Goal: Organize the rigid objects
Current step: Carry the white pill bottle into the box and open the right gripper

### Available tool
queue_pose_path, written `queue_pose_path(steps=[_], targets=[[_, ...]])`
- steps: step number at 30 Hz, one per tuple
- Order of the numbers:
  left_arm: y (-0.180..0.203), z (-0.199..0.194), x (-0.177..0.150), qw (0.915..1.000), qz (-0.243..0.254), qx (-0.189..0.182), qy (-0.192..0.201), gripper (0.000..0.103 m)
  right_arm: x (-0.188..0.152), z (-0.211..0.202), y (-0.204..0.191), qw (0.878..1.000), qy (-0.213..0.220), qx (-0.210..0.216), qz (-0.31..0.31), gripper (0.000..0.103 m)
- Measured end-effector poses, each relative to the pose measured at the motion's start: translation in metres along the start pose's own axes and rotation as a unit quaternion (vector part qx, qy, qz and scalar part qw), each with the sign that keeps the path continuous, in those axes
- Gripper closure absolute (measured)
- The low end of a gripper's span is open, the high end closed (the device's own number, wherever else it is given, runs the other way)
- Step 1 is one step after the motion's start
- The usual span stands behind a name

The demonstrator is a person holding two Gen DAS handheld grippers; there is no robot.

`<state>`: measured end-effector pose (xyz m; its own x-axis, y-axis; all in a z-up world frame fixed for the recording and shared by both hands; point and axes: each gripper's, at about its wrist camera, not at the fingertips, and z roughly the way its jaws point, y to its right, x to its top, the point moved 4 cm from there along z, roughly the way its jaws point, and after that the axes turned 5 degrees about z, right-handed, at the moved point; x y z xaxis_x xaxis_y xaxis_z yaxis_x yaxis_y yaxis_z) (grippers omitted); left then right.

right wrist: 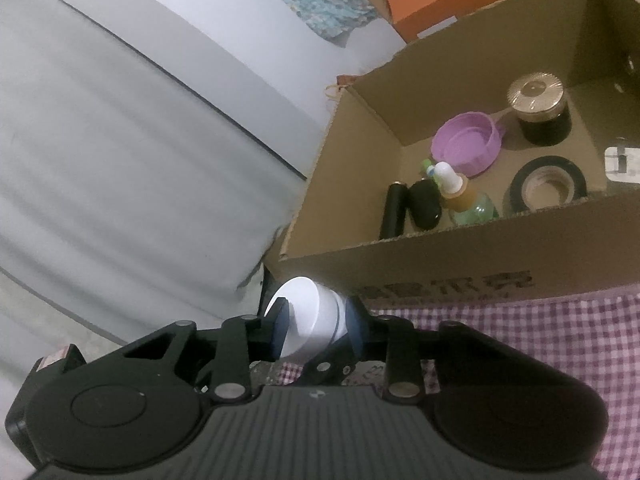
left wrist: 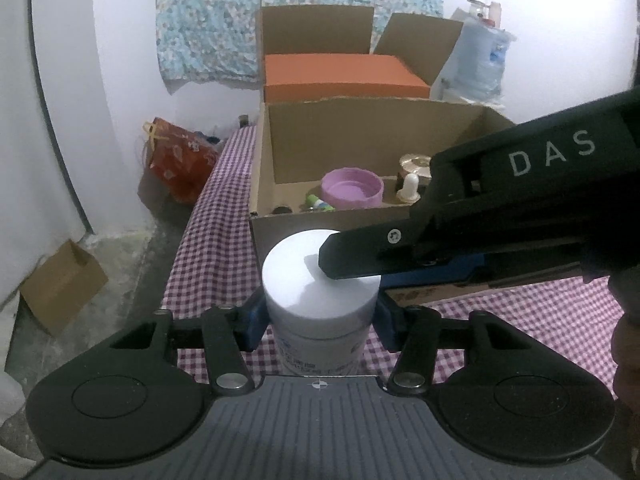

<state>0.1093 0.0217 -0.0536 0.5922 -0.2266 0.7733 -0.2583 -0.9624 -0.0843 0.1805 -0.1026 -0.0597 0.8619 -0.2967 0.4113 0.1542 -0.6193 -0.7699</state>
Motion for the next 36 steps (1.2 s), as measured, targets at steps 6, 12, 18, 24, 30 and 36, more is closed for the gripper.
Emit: queue_pose_path(steps=[6, 12, 18, 24, 30, 36], targets=[[0.005, -0.034, 0.012, 0.9997, 0.005, 0.007, 0.024, 0.05, -0.006, -0.027, -0.022, 0.999, 0.015, 0.023, -0.027, 0.069], [0.014, -0.069, 0.054, 0.9968, 0.023, 0.006, 0.077, 0.05, 0.009, -0.071, -0.06, 0.994, 0.059, 0.047, -0.082, 0.069], [0.04, -0.068, 0.112, 0.9932, 0.033, -0.024, 0.109, 0.05, 0.049, -0.115, -0.073, 0.987, 0.109, 0.045, -0.113, 0.068], [0.082, -0.029, 0.17, 0.9905, 0.055, -0.075, 0.101, 0.05, 0.104, -0.15, -0.049, 0.983, 0.144, 0.02, -0.111, 0.067], [0.121, 0.035, 0.181, 0.9907, 0.079, -0.096, 0.056, 0.05, 0.15, -0.15, 0.017, 0.99, 0.132, -0.001, -0.053, 0.067], [0.14, 0.099, 0.168, 0.9918, 0.075, -0.103, -0.004, 0.05, 0.165, -0.121, 0.085, 0.994, 0.105, -0.026, -0.004, 0.067]])
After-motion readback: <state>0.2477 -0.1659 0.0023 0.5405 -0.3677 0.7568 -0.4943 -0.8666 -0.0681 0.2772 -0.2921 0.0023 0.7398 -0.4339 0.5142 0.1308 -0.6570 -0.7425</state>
